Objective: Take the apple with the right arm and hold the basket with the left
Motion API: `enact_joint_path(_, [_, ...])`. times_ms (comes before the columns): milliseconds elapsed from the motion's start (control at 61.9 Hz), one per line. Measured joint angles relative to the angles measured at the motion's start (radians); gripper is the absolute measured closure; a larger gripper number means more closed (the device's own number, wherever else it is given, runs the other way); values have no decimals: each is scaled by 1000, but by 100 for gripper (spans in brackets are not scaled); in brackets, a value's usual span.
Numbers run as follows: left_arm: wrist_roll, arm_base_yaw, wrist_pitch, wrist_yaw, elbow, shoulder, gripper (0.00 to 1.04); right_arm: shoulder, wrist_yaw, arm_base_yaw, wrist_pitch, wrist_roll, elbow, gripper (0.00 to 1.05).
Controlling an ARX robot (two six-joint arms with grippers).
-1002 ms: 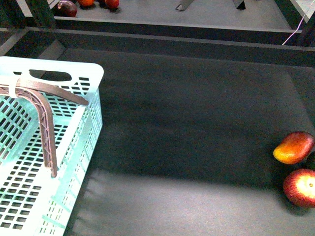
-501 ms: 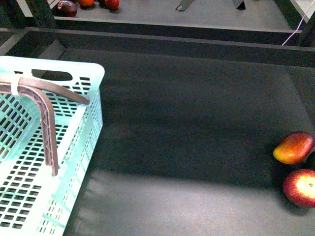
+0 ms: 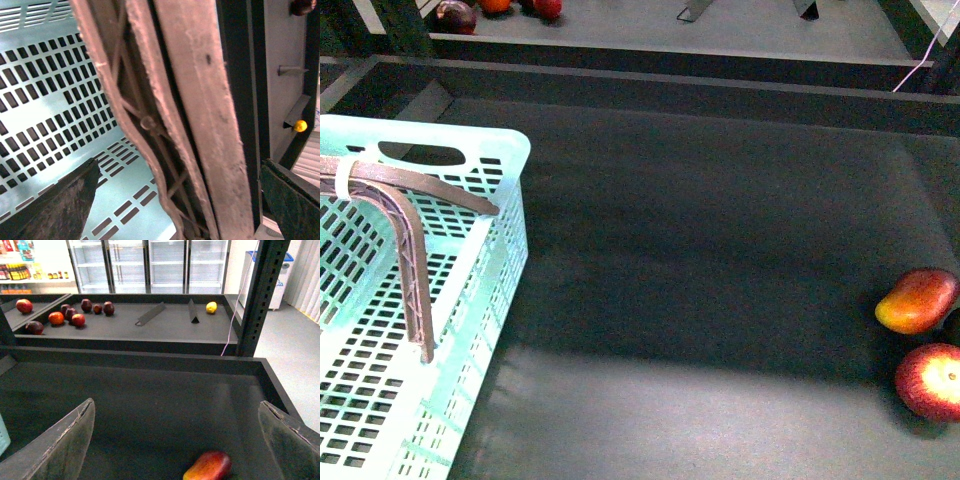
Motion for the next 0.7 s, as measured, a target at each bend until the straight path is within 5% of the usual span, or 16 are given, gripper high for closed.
enact_joint_path(145, [1,-15,-23,-27,28,30,9,0,0,0,0,0,0,9])
enact_joint_path(533, [-3,-56,-158,-105,114,45,78,0,0,0,0,0,0,9])
enact_joint_path(695, [-61,-83,-220,-113,129,18,85,0,0,0,0,0,0,9])
